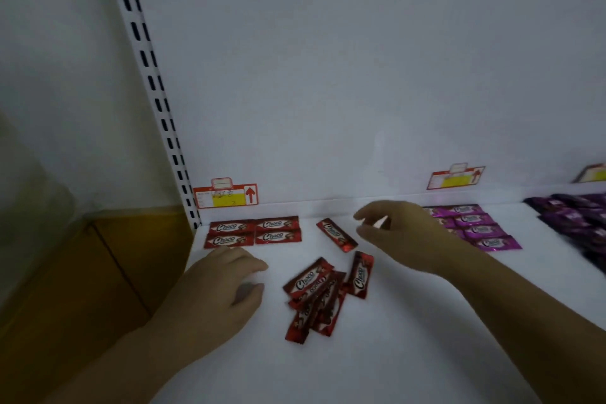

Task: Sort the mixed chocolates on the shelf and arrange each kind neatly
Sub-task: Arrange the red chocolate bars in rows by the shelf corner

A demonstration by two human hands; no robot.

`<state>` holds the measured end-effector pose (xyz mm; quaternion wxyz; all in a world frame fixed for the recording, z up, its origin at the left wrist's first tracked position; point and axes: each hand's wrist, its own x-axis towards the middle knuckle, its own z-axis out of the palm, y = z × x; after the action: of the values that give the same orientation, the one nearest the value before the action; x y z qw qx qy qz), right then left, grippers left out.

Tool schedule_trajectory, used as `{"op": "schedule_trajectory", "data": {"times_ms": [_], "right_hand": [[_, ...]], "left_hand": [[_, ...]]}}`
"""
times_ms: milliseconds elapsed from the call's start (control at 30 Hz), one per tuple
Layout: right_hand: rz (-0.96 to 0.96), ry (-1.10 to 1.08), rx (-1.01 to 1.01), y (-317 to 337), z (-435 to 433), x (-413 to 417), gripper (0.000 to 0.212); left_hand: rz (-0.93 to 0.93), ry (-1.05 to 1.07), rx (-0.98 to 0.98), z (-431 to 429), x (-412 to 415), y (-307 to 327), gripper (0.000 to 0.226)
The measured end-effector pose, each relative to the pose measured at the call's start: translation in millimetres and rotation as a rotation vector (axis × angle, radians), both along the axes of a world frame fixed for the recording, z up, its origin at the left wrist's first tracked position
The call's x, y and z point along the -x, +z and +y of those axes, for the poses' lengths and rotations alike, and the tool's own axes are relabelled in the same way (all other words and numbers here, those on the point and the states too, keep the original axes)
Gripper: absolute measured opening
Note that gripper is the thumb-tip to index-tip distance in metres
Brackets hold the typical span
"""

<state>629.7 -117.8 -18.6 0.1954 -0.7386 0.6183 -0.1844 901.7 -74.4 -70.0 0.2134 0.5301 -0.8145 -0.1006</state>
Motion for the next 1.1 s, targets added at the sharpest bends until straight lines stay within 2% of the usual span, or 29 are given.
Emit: {"op": "schedule_trajectory", "data": {"times_ms": [100, 233, 300, 400, 533, 633, 700, 800, 1000, 1100], "right_hand": [[0.066, -0.007, -0.162, -16, 18, 12, 0.046], [0.113, -0.022, -0.132, -25, 27, 2, 0.069], [0.159, 0.011, -0.137, -24, 26, 4, 0.066], [0.148, 0.063, -0.152, -24, 23, 13, 0.049], [0.093, 0.073, -0.133, -25, 22, 19, 0.035], [0.101, 0.134, -0.078, -24, 22, 25, 0.040], [0.134, 0.217, -0.077, -22, 23, 29, 0.052], [0.206, 0.346, -0.069, -20, 24, 30, 0.067], [0.208, 0.388, -0.066, -16, 23, 29, 0.057], [0.259, 0.406, -0.054, -14, 21, 23, 0.049]], "left_hand": [[0.001, -0.020, -0.087, 3, 29, 8, 0.034], [-0.004, -0.117, -0.124, 4, 64, 13, 0.022], [0.012, -0.166, -0.161, 4, 74, 15, 0.020], [0.019, -0.222, -0.216, 3, 82, 25, 0.021], [-0.085, -0.206, -0.080, -27, 85, 34, 0.025], [-0.218, -0.236, 0.007, -63, 91, 31, 0.034], [-0.301, -0.271, -0.004, -81, 97, 24, 0.039], [-0.262, -0.268, -0.024, -94, 101, 17, 0.037], [-0.266, -0.304, 0.003, -94, 111, 23, 0.029], [-0.203, -0.259, -0.031, -90, 113, 25, 0.026]]}}
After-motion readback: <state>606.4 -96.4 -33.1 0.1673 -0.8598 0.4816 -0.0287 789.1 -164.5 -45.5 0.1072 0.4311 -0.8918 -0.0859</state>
